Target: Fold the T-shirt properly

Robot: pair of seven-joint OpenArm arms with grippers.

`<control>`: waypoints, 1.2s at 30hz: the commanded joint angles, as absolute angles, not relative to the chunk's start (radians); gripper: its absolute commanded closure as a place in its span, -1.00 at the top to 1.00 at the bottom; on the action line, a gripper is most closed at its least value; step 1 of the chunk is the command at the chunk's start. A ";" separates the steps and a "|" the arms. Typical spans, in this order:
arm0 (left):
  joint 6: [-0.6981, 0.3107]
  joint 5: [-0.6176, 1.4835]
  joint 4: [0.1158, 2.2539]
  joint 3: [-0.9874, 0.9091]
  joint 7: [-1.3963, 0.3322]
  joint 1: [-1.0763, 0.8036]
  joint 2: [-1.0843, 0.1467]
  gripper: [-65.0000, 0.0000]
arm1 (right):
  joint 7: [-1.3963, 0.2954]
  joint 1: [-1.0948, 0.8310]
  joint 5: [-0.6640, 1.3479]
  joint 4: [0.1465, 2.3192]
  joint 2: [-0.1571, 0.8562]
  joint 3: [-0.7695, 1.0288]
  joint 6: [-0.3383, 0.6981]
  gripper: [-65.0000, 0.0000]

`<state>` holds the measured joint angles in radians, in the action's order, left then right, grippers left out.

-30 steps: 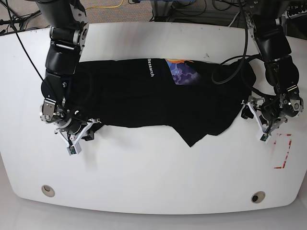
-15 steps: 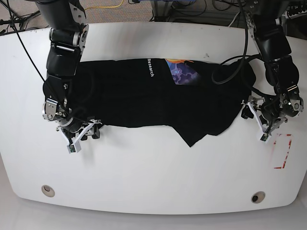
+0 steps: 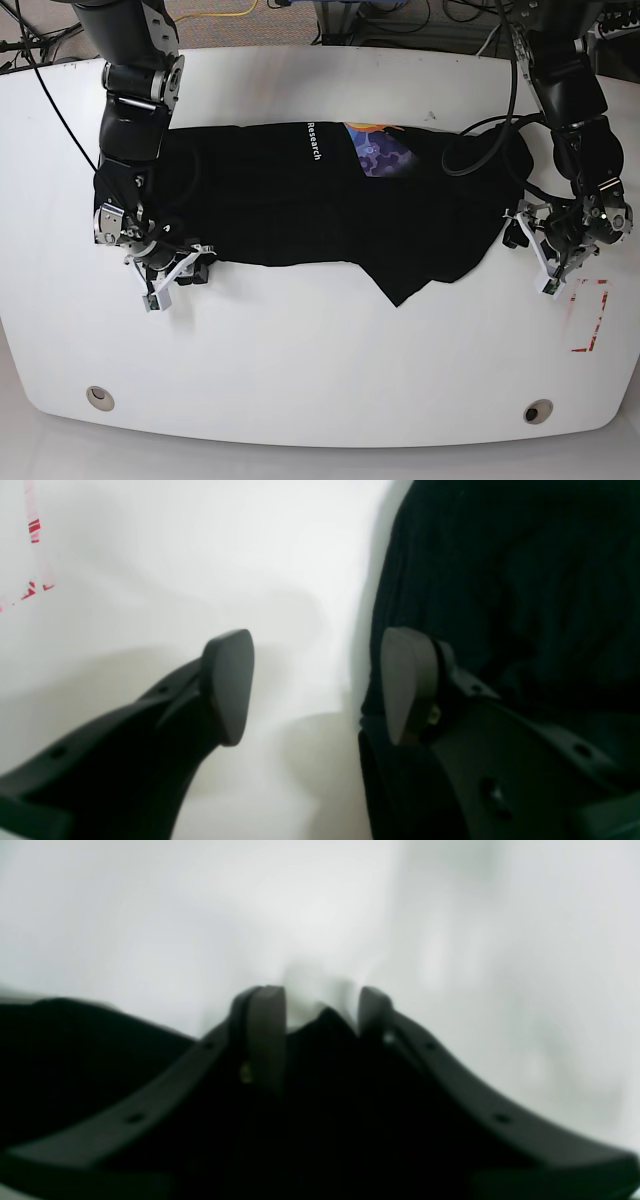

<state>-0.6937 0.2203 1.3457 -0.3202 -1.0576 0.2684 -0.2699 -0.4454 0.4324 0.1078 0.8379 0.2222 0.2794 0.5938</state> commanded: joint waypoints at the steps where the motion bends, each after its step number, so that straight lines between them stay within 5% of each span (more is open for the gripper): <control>1: -0.697 0.229 1.363 -0.321 -1.041 0.292 -0.285 0.16 | -0.430 0.458 0.113 0.851 0.234 0.280 0.598 -0.63; 8: -0.697 0.229 1.363 -0.321 -1.041 0.292 -0.285 0.16 | -0.432 0.456 0.113 0.857 0.234 0.278 0.598 -1.00; 17: -0.697 0.229 1.363 -0.321 -1.041 0.292 -0.286 0.16 | -0.453 0.430 0.117 0.966 0.234 0.278 0.598 -1.00; 36: -0.697 0.229 1.362 -0.321 -1.041 0.292 -0.286 0.16 | -0.828 0.246 0.120 1.586 0.199 0.288 0.591 -1.00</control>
